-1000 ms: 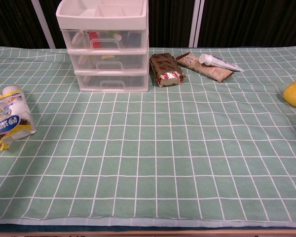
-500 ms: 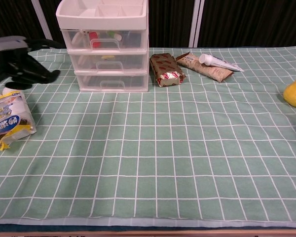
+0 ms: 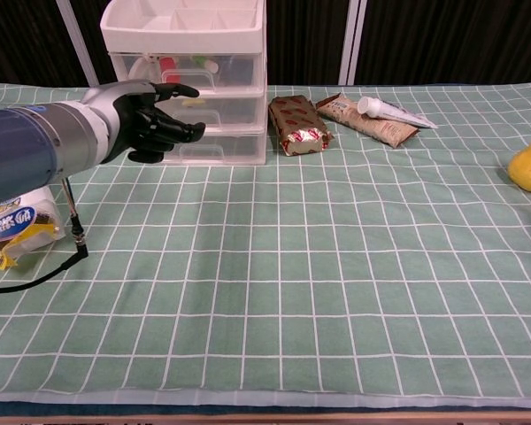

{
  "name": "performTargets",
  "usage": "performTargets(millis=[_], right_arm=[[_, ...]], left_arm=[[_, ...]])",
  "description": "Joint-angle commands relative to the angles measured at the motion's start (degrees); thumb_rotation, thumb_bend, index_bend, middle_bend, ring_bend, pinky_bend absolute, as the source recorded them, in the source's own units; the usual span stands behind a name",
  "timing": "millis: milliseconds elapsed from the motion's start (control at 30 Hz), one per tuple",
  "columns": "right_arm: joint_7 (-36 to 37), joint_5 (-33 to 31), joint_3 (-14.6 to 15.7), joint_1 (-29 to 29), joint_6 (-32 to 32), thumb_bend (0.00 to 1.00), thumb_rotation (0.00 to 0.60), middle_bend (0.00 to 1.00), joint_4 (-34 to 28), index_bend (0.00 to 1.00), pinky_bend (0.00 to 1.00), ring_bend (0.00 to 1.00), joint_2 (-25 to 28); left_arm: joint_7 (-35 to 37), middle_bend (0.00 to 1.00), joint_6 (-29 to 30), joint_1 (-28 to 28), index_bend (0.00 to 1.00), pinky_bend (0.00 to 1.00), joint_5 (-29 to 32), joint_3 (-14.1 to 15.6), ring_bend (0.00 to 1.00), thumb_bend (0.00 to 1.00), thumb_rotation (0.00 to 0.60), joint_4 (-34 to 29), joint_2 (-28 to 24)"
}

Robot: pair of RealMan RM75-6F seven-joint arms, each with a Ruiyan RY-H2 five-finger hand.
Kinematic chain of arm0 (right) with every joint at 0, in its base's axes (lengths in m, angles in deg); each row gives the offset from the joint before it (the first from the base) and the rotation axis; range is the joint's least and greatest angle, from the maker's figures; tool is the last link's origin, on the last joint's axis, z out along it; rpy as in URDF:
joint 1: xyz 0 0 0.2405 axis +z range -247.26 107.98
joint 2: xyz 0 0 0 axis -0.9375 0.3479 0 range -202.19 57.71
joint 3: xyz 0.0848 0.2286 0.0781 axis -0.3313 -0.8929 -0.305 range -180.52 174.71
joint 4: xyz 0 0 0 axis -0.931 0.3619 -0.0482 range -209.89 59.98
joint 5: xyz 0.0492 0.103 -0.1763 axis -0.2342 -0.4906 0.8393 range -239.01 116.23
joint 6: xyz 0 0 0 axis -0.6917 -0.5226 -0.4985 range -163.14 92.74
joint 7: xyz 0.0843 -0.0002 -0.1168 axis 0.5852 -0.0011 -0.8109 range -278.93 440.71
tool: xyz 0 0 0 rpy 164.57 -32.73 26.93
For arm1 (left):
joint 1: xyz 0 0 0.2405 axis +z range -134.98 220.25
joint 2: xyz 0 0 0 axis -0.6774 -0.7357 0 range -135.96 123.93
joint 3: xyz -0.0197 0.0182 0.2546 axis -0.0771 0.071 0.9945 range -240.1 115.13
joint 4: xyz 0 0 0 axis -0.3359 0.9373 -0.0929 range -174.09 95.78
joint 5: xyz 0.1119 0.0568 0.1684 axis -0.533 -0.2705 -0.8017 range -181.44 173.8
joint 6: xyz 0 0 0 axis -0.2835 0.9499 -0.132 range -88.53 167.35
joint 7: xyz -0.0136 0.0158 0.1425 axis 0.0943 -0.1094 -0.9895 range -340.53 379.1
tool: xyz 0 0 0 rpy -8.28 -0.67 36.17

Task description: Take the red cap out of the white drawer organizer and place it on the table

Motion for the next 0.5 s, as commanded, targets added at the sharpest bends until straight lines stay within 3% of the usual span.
performTargets(millis=[33, 500], right_arm=[[0.2, -0.2, -0.1, 0.0, -0.1, 0.09, 0.6, 0.0, -0.1, 0.0, 0.23, 0.0, 0.1], [0.7, -0.8, -0.1, 0.2, -0.7, 0.09, 0.6, 0.0, -0.5, 0.0, 0.23, 0.0, 0.3]], left_arm=[[1.4, 0.99, -0.7, -0.8, 0.08, 1.0, -0.3, -0.7, 0.99, 0.48, 0.6, 1.6, 1.2], [6.9, 1.0, -1.9, -1.7, 0.08, 1.0, -1.1, -3.2, 1.0, 0.48, 0.6, 7.4, 3.4]])
